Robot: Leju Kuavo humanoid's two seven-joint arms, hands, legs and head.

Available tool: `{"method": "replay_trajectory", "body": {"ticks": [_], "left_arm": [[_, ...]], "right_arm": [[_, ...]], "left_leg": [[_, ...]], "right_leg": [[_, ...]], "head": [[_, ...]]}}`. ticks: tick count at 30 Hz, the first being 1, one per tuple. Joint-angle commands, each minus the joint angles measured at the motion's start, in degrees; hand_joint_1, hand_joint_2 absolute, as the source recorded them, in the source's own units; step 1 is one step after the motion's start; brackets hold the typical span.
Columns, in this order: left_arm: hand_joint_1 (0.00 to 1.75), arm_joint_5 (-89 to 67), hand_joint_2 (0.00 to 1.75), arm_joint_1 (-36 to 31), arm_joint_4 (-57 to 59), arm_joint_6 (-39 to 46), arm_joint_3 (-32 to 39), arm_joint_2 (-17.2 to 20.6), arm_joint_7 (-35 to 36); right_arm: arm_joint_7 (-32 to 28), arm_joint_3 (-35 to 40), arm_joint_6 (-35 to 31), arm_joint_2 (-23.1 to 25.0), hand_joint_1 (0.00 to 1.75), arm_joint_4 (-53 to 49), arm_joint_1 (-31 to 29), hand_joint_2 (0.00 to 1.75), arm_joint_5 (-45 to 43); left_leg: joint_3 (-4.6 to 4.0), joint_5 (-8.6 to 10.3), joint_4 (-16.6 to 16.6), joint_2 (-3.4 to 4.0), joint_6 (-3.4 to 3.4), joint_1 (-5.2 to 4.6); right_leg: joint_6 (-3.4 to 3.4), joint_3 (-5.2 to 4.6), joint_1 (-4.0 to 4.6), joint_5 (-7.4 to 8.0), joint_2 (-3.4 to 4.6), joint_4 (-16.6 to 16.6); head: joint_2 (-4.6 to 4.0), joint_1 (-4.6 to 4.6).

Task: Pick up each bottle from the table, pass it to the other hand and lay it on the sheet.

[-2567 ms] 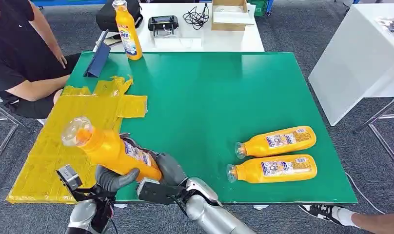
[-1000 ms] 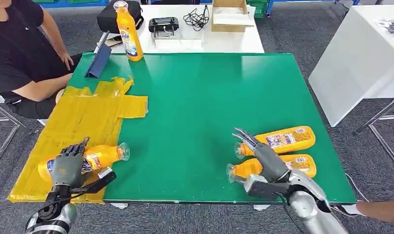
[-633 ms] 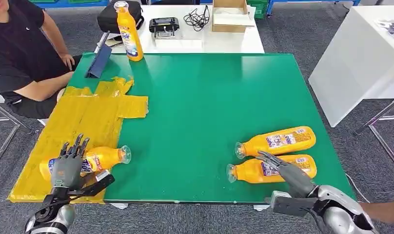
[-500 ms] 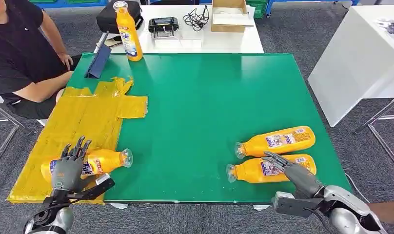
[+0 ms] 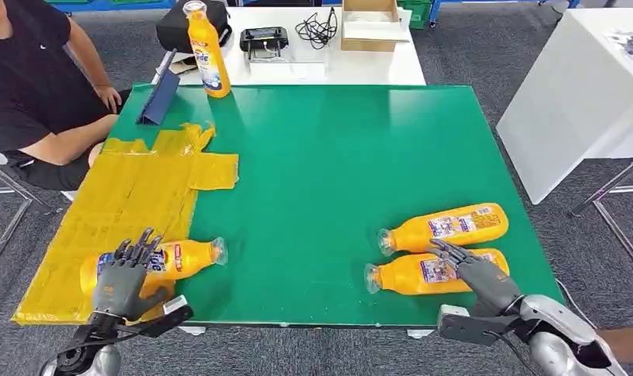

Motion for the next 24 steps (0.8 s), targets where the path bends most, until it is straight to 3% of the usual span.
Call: {"method": "replay_trajectory", "body": {"ticks": [1, 10, 12, 13, 15, 20, 24], "left_arm": [[0.00, 2.4, 0.00, -1.8, 2.7, -0.5, -2.9, 0.0, -0.1], [0.00, 9.8, 0.00, -1.5, 0.3, -0.2, -1.1, -1.2, -4.3], [0.00, 24.2, 0.00, -0.7, -3.2, -4.2, 1.1, -2.9, -12.3], [0.00, 34.2, 0.00, -0.6, -5.1, -10.3, 2.3, -3.9, -16.7], [0.00, 49.9, 0.00, -0.1, -11.2, -21.2, 4.4, -4.6, -17.9], [0.00, 57.9, 0.00, -0.8, -16.2, -29.2, 10.7, -10.0, -17.9], [0.00, 59.9, 0.00, 0.4, -19.4, -32.9, 9.5, -12.0, -17.9]], "right_arm": [[0.5, 0.4, -0.2, 1.4, 0.00, 3.6, -2.5, 1.75, 0.4], [0.8, -0.2, -0.2, 0.5, 0.00, 2.3, -1.3, 1.75, 0.6], [1.4, -0.8, -0.1, -0.7, 0.00, 1.0, 0.0, 1.75, 0.7], [1.6, -1.3, -0.1, -1.3, 0.00, 0.3, 1.0, 1.75, 0.6], [2.3, -3.0, -0.3, -2.2, 0.00, -1.3, 3.5, 1.75, 0.8], [3.3, -5.0, -1.1, -0.8, 0.00, 0.2, 5.7, 1.75, 3.9], [4.0, -6.5, -1.2, -0.8, 0.00, 2.3, 6.8, 1.75, 4.9]], "left_leg": [[0.12, 0.01, -0.1, 0.03, 0.06, 0.00], [0.07, -0.01, -0.1, -0.02, 0.05, -0.01], [0.02, -0.01, 0.0, -0.01, 0.04, -0.01], [0.03, -0.02, 0.0, -0.02, 0.06, 0.00], [-0.01, -0.06, 0.0, -0.14, 0.09, 0.02], [-0.05, -0.02, 0.0, -0.06, 0.06, 0.01], [0.00, -0.06, -0.1, -0.04, 0.11, 0.01]], "right_leg": [[0.02, 0.11, 0.01, 0.03, 0.00, -0.1], [0.02, -0.01, 0.01, -0.02, -0.04, -0.1], [0.02, -0.08, 0.01, -0.01, -0.02, 0.0], [0.02, -0.03, 0.01, -0.02, -0.04, -0.1], [0.04, -0.03, 0.04, -0.07, -0.16, 0.0], [0.02, -0.11, 0.02, -0.02, -0.08, -0.1], [0.04, 0.00, 0.02, -0.03, -0.07, -0.1]], "head": [[0.00, -0.02], [0.00, -0.02], [0.00, 0.00], [0.00, 0.00], [0.00, 0.00], [0.00, -0.02], [0.00, -0.04]]}}
